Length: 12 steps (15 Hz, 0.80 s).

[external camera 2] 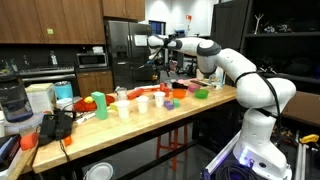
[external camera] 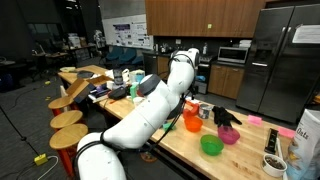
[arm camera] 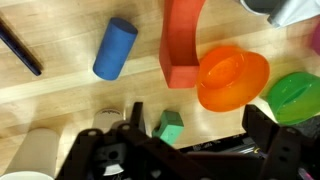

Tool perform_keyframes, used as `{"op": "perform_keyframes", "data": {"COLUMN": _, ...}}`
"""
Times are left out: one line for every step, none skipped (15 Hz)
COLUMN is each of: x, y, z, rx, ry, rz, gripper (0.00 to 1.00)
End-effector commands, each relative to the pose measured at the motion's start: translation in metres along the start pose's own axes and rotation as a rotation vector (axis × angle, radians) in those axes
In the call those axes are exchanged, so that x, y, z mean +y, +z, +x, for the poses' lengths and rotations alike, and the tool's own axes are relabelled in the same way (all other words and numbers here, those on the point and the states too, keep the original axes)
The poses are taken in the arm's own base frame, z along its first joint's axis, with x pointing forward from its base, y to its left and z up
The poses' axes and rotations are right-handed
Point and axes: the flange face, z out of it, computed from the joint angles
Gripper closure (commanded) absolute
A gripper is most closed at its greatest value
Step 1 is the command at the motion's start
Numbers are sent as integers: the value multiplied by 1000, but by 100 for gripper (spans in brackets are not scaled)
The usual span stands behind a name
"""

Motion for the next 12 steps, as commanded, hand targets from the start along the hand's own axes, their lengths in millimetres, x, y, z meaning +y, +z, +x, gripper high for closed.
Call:
{"op": "perform_keyframes", "data": {"x": 10, "y": 15, "z": -6, "rx": -11, "ry": -45, "rz": 4, "gripper": 0}}
{"op": "perform_keyframes", "data": {"x": 13, "y": 24, "z": -8, "rx": 3, "ry": -53, "rz": 6, "gripper": 0}}
{"op": "perform_keyframes", "data": {"x": 17, "y": 32, "z": -10, "rx": 17, "ry": -64, "rz": 7, "gripper": 0}}
{"op": "perform_keyframes", "data": {"x": 22, "y": 39, "z": -11, "rx": 31, "ry": -74, "rz": 7, "gripper": 0}}
{"op": "perform_keyframes", "data": {"x": 28, "y": 46, "z": -12, "rx": 47, "ry": -85, "rz": 4, "gripper": 0}}
{"op": "perform_keyframes", "data": {"x": 30, "y": 52, "z": -13, "rx": 61, "ry": -92, "rz": 0, "gripper": 0}}
{"op": "perform_keyframes", "data": {"x": 32, "y": 59, "z": -15, "rx": 74, "ry": -99, "rz": -3, "gripper": 0}}
{"op": "perform_keyframes", "data": {"x": 35, "y": 64, "z": -15, "rx": 89, "ry": -103, "rz": -3, "gripper": 0}}
{"op": "perform_keyframes", "data": {"x": 35, "y": 69, "z": -16, "rx": 103, "ry": -104, "rz": -3, "gripper": 0}}
{"op": "perform_keyframes", "data": {"x": 36, "y": 71, "z": -16, "rx": 111, "ry": -105, "rz": -3, "gripper": 0}}
{"op": "perform_keyframes", "data": {"x": 37, "y": 73, "z": -16, "rx": 119, "ry": -108, "rz": -4, "gripper": 0}}
{"op": "perform_keyframes", "data": {"x": 37, "y": 75, "z": -16, "rx": 126, "ry": -110, "rz": -4, "gripper": 0}}
